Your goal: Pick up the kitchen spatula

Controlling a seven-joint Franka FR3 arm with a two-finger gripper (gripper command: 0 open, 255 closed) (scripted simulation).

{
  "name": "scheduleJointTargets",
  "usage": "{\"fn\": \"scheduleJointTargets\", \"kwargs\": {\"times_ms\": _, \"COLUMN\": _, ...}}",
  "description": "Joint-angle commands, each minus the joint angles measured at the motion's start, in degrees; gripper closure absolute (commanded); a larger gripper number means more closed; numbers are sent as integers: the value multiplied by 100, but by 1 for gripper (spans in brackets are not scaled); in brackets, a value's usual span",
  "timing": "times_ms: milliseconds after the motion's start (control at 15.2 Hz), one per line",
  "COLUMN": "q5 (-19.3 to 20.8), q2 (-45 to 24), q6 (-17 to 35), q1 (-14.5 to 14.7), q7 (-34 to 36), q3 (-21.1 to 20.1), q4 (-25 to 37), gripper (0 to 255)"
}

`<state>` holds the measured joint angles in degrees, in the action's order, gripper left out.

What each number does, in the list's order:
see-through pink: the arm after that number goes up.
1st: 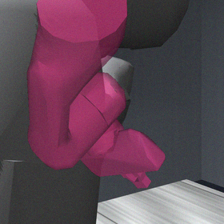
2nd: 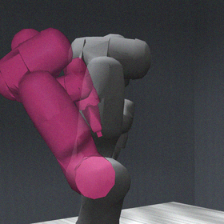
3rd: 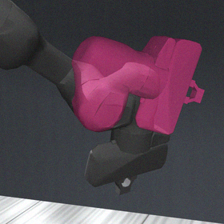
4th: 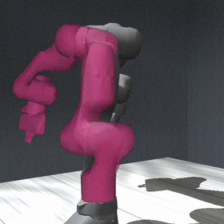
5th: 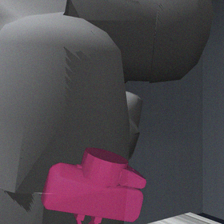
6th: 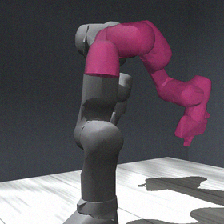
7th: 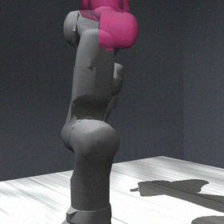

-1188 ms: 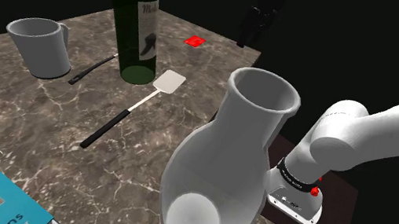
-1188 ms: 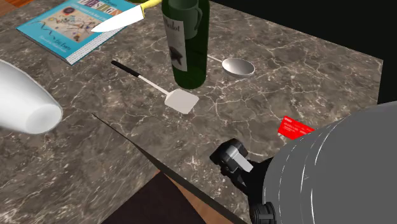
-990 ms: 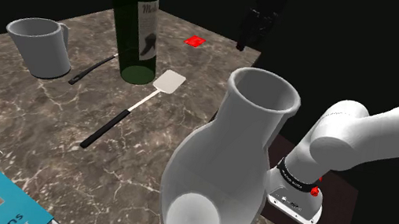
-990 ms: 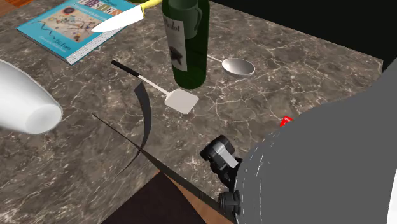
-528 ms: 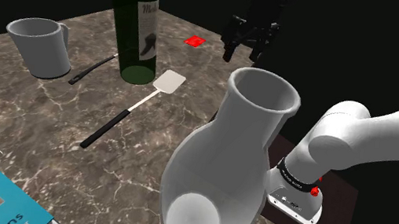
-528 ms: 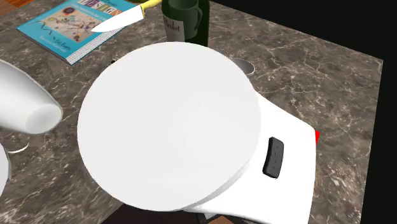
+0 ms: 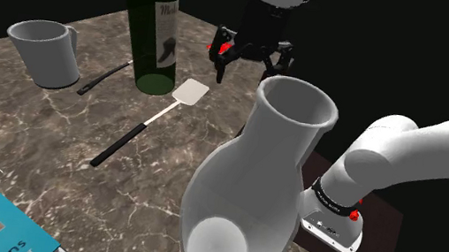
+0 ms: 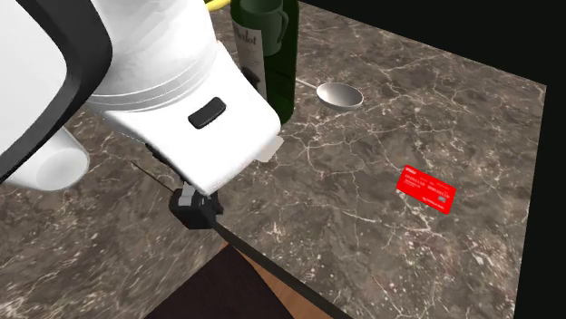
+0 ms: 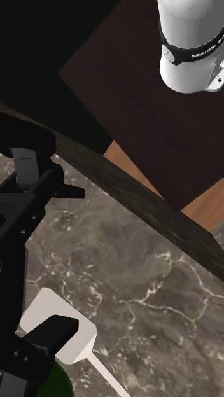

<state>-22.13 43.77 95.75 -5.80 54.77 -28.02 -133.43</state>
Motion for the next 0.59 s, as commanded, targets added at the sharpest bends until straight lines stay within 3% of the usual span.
{"fn": "scheduleJointTargets", "kwargs": {"times_ms": 0, "q5": -174, "q2": -183, "q6": 27, "q1": -158, "q7": 798, "q3": -397, "q4": 220, "gripper": 0}}
{"fn": "scheduleJointTargets", "kwargs": {"times_ms": 264, "q5": -331, "q2": -812, "q6": 166, "q1": -646, "q7": 2285, "q3": -1241, "q4": 867, "gripper": 0}}
{"fn": "scheduleJointTargets", "kwargs": {"times_ms": 528, "q5": -226, "q2": -1626, "q6": 346, "q1": -1329, "q7": 3824, "q3": -2220, "q4": 1646, "gripper": 0}}
